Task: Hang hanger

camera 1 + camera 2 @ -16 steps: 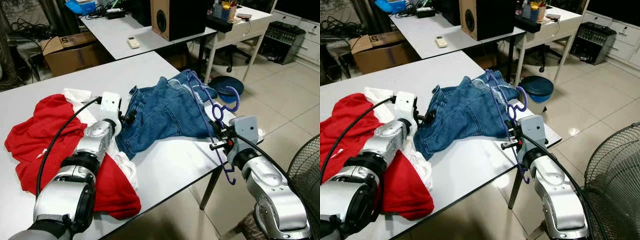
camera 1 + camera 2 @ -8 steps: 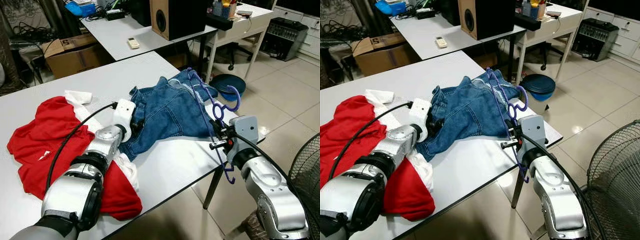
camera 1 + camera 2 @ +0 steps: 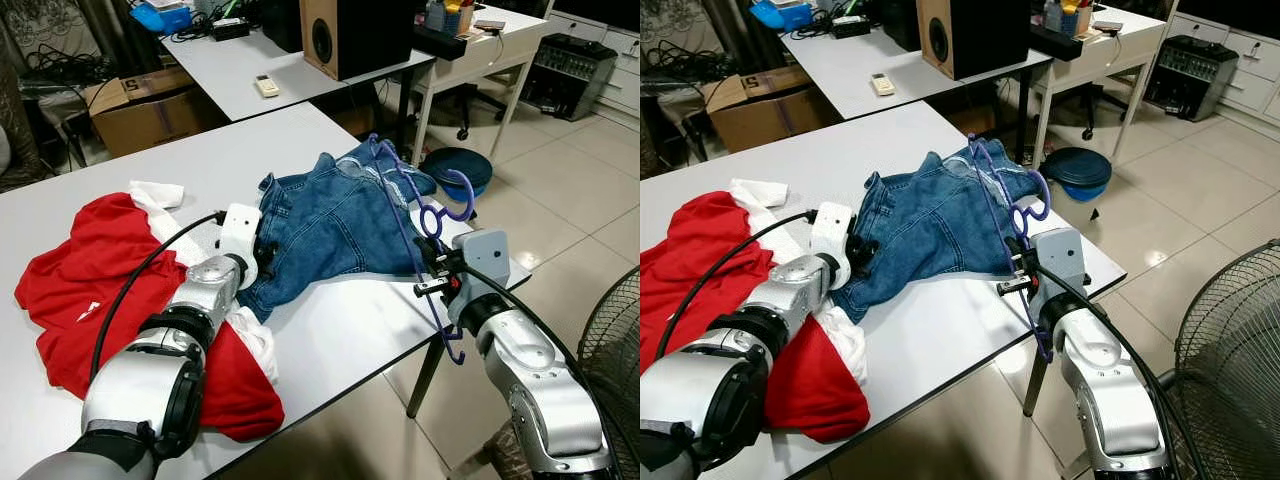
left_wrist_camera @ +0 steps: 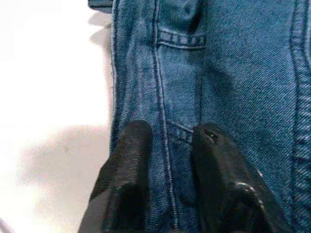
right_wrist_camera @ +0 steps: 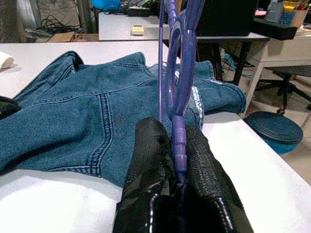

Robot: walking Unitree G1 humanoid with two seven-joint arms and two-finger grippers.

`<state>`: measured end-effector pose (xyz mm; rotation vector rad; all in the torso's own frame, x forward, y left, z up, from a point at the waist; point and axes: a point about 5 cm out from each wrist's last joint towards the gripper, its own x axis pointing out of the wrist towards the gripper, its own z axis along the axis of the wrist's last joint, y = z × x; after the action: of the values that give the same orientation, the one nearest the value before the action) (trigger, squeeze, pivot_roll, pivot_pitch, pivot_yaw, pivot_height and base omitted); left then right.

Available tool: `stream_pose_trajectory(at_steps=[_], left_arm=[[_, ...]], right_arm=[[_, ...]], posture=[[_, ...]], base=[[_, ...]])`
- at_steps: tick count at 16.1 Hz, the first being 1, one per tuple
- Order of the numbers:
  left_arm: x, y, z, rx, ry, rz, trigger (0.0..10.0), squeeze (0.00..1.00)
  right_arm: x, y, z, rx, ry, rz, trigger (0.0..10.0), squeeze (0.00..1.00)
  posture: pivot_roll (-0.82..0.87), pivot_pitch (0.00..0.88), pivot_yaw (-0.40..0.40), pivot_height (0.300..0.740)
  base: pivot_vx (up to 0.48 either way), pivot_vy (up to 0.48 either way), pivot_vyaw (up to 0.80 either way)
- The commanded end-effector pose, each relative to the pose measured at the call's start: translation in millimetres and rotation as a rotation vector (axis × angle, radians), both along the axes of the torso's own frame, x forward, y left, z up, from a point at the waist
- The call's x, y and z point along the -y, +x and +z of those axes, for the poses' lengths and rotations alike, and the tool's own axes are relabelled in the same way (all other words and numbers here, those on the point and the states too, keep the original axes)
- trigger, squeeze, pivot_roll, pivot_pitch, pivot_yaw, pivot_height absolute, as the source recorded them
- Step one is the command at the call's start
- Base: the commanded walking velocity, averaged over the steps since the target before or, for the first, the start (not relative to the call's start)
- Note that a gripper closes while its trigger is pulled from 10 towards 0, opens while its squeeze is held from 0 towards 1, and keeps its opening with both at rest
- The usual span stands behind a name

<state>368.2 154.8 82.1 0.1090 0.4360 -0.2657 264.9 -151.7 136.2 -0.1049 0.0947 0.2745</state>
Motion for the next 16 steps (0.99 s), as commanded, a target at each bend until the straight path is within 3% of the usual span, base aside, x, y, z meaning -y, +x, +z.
stream_pose_trajectory(at_steps=[1, 7, 8, 9, 10, 11, 12, 16], left_arm=[[-6.4, -4.0, -7.4, -0.040, 0.036, 0.019, 0.0, 0.00], [-2.8, -5.3, -9.6, -0.057, 0.003, 0.017, 0.0, 0.00], [-0.5, -5.4, -9.7, -0.060, -0.033, 0.020, 0.0, 0.00], [3.9, -5.9, -10.5, -0.069, -0.130, 0.046, 0.0, 0.00], [4.3, -5.9, -10.5, -0.069, -0.140, 0.049, 0.0, 0.00], [6.3, -2.9, -5.3, -0.041, -0.231, 0.083, 0.0, 0.00], [6.6, -1.6, -3.0, -0.030, -0.259, 0.093, 0.0, 0.00], [-4.0, 21.3, 45.1, 0.183, -0.496, 0.188, 0.0, 0.00]], right_arm=[[-0.6, 0.7, -0.9, 0.001, 0.000, 0.000, 10.0, 0.00], [-0.1, 0.5, 0.0, 0.013, -0.005, -0.006, 10.0, 0.00], [0.2, 0.5, 0.1, 0.014, -0.007, -0.008, 10.0, 0.00], [0.7, 0.6, 0.3, 0.017, -0.012, -0.010, 10.0, 0.00], [0.7, 0.7, 0.4, 0.018, -0.013, -0.010, 10.0, 0.00], [1.6, 1.3, 0.9, 0.022, -0.016, -0.015, 10.0, 0.00], [1.9, 1.4, 1.0, 0.023, -0.016, -0.017, 10.0, 0.00], [2.4, 1.2, 1.2, 0.029, -0.018, -0.026, 10.0, 0.00]], posture=[[-0.24, 0.000, 0.127, 0.740], [-0.25, 0.000, 0.134, 0.740], [-0.25, 0.000, 0.134, 0.740], [-0.25, 0.000, 0.134, 0.740], [-0.25, 0.000, 0.134, 0.740], [-0.25, 0.000, 0.135, 0.740], [-0.25, 0.000, 0.135, 0.740], [-0.25, 0.000, 0.136, 0.740]], base=[[0.000, 0.000, 0.00], [0.000, 0.000, 0.00], [0.000, 0.000, 0.00], [0.000, 0.000, 0.00], [0.000, 0.000, 0.00], [0.000, 0.000, 0.00], [0.000, 0.000, 0.00], [0.000, 0.000, 0.00]])
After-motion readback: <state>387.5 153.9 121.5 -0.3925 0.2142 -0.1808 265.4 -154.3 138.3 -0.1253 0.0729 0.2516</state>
